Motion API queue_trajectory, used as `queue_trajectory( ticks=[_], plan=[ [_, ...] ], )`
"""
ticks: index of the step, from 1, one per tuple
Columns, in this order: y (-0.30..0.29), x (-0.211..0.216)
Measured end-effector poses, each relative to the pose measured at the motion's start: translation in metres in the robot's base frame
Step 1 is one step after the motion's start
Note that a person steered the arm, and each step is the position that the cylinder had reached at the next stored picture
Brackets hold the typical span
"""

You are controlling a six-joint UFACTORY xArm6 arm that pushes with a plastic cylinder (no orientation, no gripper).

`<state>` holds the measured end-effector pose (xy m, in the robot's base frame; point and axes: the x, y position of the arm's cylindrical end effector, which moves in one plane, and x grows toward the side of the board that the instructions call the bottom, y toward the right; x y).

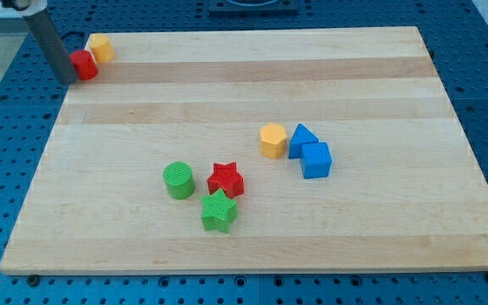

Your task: Move the blue cube to the left

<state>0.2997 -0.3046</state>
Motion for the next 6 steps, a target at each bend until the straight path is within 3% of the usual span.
queue_trajectory(
  ticks=[2,3,6],
  plan=[
    [0.002,0.001],
    [0.064,0.009],
    [0.386,0.032]
  ],
)
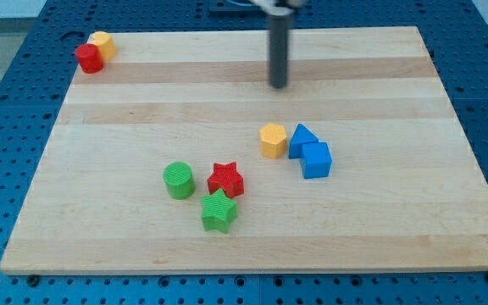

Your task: Move the blue cube to the left

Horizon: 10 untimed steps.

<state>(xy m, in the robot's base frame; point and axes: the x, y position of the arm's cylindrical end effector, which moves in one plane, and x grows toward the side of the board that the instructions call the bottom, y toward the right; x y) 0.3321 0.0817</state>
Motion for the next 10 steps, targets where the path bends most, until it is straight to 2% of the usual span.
queue_trajectory(
  ticks=[1,2,3,4,5,6,8,9,10],
  plan=[
    [0.07,0.028],
    [0.109,0.062],
    [0.115,0.104],
    [0.087,0.148],
    [0.033,0.167],
    [-0.03,0.158],
    [-0.159,0.109],
    [-0.191,0.103],
    [-0.161,0.121]
  ],
)
